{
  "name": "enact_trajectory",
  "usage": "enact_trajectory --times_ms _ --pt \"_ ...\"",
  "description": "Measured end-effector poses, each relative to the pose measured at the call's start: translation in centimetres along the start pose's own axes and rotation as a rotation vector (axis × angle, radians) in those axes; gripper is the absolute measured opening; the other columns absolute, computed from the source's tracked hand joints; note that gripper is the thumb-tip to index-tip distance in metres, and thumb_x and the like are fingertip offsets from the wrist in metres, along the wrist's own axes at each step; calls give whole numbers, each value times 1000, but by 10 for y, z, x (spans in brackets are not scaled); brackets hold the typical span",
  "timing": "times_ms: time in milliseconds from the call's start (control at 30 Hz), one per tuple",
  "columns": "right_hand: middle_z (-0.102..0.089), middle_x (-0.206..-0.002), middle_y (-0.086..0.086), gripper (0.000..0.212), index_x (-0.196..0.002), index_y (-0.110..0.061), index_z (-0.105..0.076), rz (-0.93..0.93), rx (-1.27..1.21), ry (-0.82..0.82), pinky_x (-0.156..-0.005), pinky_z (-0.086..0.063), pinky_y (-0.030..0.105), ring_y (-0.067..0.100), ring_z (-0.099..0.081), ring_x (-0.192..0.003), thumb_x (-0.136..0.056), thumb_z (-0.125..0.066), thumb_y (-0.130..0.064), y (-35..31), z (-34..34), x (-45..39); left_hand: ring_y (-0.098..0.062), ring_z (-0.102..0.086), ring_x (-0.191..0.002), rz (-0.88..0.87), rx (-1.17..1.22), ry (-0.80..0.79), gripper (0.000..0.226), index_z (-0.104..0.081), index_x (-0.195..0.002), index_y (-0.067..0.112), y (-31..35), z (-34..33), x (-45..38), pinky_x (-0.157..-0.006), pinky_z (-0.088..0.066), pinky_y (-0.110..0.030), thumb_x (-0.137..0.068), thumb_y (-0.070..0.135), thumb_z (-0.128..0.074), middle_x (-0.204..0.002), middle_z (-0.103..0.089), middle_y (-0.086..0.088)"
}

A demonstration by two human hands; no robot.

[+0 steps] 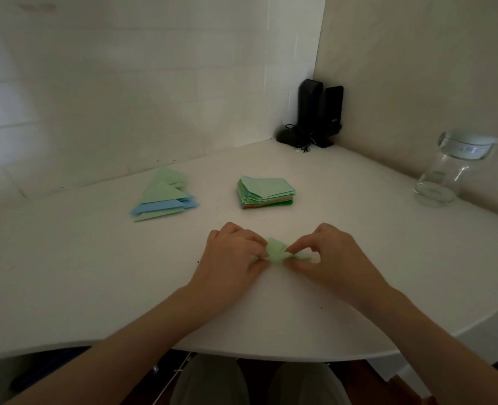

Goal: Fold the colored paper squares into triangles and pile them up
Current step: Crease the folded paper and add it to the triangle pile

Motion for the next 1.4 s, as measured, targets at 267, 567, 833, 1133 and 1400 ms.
enact_trajectory --times_ms 267,567,833,1133,1400 --pt "-49 -81 -5 21 -82 -30 -69 -77 -78 92 -60 -31 19 7 -46 -73 -79 -64 -51 12 -12 -3 -10 -35 -107 333 44 -93 22 -67 -87 34 -34 -5 2 -81 -23 -27 -81 54 -62 -108 -56 16" --pt "-53 -82 -7 30 -72 -31 -57 -118 -70 89 -69 -46 31 11 -53 -78 -72 -66 -59 15 -17 -6 -14 -32 -105 356 -81 -101 38 -61 -91 31 -30 -19 -2 -79 -21 -28 -79 67 -52 -106 -42 9" --pt "-64 -71 -10 18 -68 -28 -66 -177 -157 -97 -47 -36 8 0 -55 -62 -70 -79 -40 25 -7 -14 -9 -31 -104 421 44 -141 19 -56 -79 39 -54 -3 6 -84 -23 -29 -78 56 -63 -104 -45 14" --pt "-64 -71 -9 13 -77 -26 -70 -120 -252 4 -55 -39 4 1 -55 -62 -70 -80 -31 28 -3 -2 -16 -48 -106 223 67 -146 30 -55 -122 21 -17 -4 -1 -90 -37 -24 -92 24 -56 -115 -51 2" --pt "-64 -76 -5 13 -80 -26 -69 -103 -268 47 -58 -40 4 2 -53 -61 -71 -79 -27 28 -5 -1 -24 -53 -106 370 17 -309 49 -50 -123 19 -7 -22 -16 -90 -43 -32 -83 40 -67 -118 -49 -5"
Point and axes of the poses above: each hand's wrist, its own x-axis away from the middle knuckle, its own z-axis out of the back of the hand, y = z × x, the point moved 9 cm from there along -x, towards the middle knuckle
